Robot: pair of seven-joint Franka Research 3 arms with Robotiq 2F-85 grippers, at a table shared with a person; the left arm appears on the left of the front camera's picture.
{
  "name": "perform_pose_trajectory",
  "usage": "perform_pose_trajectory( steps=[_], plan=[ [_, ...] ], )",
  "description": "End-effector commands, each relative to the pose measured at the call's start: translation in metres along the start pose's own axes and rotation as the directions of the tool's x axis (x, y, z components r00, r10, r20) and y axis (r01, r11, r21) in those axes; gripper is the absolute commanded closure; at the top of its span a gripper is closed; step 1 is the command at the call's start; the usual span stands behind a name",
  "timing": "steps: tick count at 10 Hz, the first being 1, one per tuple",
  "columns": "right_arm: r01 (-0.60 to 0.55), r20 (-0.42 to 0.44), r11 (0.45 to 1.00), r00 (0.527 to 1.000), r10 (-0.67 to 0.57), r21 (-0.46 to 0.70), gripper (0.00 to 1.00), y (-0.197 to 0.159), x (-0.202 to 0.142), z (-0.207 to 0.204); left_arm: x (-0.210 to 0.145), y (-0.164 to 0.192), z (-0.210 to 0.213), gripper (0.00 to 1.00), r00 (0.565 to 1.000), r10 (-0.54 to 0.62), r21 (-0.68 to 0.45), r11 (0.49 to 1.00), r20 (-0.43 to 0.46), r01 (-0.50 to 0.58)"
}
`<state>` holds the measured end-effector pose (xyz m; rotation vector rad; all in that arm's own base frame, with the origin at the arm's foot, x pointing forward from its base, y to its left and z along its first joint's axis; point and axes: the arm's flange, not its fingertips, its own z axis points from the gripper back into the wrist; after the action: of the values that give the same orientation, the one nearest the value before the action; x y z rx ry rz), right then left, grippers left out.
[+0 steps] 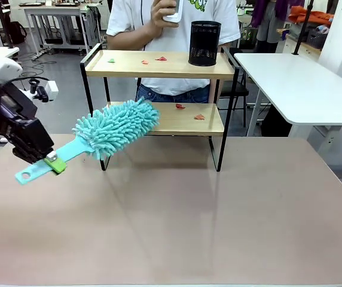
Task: Clean the shelf.
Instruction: Clean the specific tier of the Shelf with the Duster once objects are removed.
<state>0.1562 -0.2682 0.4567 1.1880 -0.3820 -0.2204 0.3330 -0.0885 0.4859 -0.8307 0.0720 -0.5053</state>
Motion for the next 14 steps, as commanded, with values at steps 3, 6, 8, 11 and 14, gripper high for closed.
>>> perform_pose_trajectory(
  steps=[3, 6, 8, 11, 14],
  plan=[
    [-0.027, 0.008, 0.999, 1.000, 0.027, 0.017, 0.00, 0.001, 0.001, 0.000, -0.022, -0.022, -0.003, 0.87, 0.986, -0.045, 0.104, 0.994, 0.157, 0.029],
    [-0.027, 0.008, 0.999, 1.000, 0.027, 0.017, 0.00, 0.001, 0.001, 0.000, -0.014, -0.027, -0.005, 0.87, 0.984, -0.010, 0.179, 0.984, 0.178, -0.022],
    [-0.027, 0.008, 0.999, 1.000, 0.027, 0.017, 0.00, 0.001, 0.001, 0.000, 0.004, -0.026, -0.003, 1.00, 0.967, 0.036, 0.228, 0.969, 0.252, -0.096],
    [-0.027, 0.008, 0.999, 1.000, 0.027, 0.017, 0.00, 0.001, 0.001, 0.000, 0.043, -0.018, -0.010, 1.00, 0.969, 0.091, 0.266, 0.952, 0.228, -0.152],
    [-0.027, 0.008, 0.999, 1.000, 0.027, 0.017, 0.00, 0.001, 0.001, 0.000, 0.072, -0.017, -0.027, 1.00, 0.957, 0.117, 0.345, 0.915, 0.266, -0.208]
  ],
)
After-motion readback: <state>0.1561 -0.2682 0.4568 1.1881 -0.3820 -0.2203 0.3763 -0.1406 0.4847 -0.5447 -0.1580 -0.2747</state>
